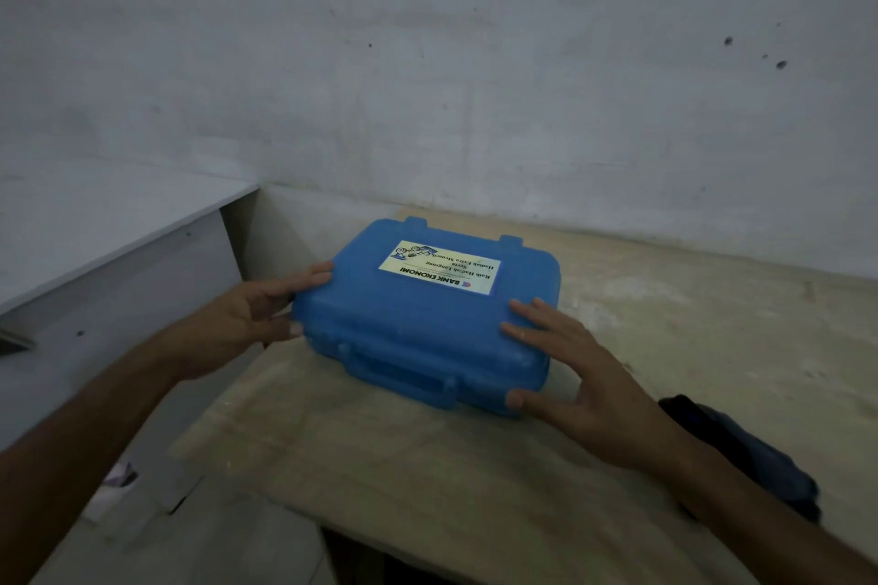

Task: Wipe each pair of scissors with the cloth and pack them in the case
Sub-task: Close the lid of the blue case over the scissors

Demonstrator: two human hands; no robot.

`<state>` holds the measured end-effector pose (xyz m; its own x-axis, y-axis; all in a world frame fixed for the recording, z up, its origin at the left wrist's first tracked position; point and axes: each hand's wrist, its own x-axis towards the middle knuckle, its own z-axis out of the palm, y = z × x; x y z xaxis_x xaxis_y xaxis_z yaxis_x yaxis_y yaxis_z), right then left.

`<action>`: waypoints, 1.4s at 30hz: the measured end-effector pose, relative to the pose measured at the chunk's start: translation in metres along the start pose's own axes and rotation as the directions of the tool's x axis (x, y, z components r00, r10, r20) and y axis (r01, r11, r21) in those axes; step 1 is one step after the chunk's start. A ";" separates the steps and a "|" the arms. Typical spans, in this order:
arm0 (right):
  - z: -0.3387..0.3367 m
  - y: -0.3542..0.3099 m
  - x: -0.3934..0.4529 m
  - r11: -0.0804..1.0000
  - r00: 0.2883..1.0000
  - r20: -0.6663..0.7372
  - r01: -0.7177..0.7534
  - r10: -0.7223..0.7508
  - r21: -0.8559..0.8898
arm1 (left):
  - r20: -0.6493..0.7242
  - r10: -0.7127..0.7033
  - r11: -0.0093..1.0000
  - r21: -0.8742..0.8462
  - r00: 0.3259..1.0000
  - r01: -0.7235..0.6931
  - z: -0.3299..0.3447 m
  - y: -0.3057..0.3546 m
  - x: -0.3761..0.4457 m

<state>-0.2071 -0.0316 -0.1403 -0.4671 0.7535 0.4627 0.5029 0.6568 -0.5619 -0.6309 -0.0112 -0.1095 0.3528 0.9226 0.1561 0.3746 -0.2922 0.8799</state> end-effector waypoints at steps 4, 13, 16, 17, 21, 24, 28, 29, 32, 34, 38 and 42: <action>0.009 -0.003 0.001 1.000 0.996 -0.083 -0.018 0.017 -0.008 | 0.046 -0.022 1.000 -0.008 0.999 0.023 -0.009 -0.006 0.004; 0.008 -0.003 0.003 0.999 0.996 -0.086 0.004 -0.007 -0.041 | -0.021 0.044 0.998 0.033 0.999 -0.044 -0.010 -0.019 0.006; 0.007 -0.002 0.003 0.999 0.997 -0.075 0.005 -0.009 -0.054 | -0.020 0.071 0.997 0.016 0.997 -0.070 -0.013 -0.025 0.007; 0.006 -0.002 0.003 0.998 0.998 -0.067 0.005 -0.009 -0.057 | 0.002 0.060 0.998 -0.018 0.998 -0.060 -0.015 -0.025 0.008; 0.001 -0.001 0.005 0.998 0.999 -0.047 0.014 -0.017 -0.064 | 0.033 0.062 0.997 -0.049 0.998 -0.060 -0.022 -0.026 0.010; 0.004 -0.001 0.005 0.997 0.998 -0.053 0.020 -0.023 -0.069 | -0.011 0.104 0.993 -0.057 0.994 -0.105 -0.017 -0.031 0.008; 0.003 -0.001 0.007 0.998 0.998 -0.063 0.014 -0.018 -0.058 | -0.034 0.114 0.992 -0.051 0.993 -0.115 -0.017 -0.033 0.009; 0.002 -0.002 0.007 0.998 0.998 -0.060 0.012 -0.015 -0.056 | -0.018 0.099 0.993 -0.061 0.995 -0.100 -0.018 -0.033 0.010; 0.000 -0.001 0.007 0.998 0.999 -0.046 0.019 -0.022 -0.058 | 0.009 0.085 0.989 -0.121 0.996 -0.083 -0.023 -0.035 0.012; 0.000 -0.002 0.007 0.998 0.999 -0.047 0.016 -0.019 -0.058 | 0.023 0.084 0.984 -0.160 0.996 -0.079 -0.025 -0.036 0.011; 0.001 -0.003 0.008 0.999 0.999 -0.052 0.003 -0.006 -0.053 | 0.010 0.048 0.978 -0.204 0.999 -0.045 -0.023 -0.042 0.011; 0.002 -0.003 0.007 0.998 0.998 -0.062 0.009 -0.013 -0.058 | -0.054 0.060 0.967 -0.243 0.997 -0.071 -0.020 -0.043 0.010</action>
<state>-0.2136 -0.0282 -0.1365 -0.4275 0.7452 0.5118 0.5399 0.6645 -0.5166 -0.6607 0.0158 -0.1369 0.3279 0.9156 0.2326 0.1285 -0.2872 0.9492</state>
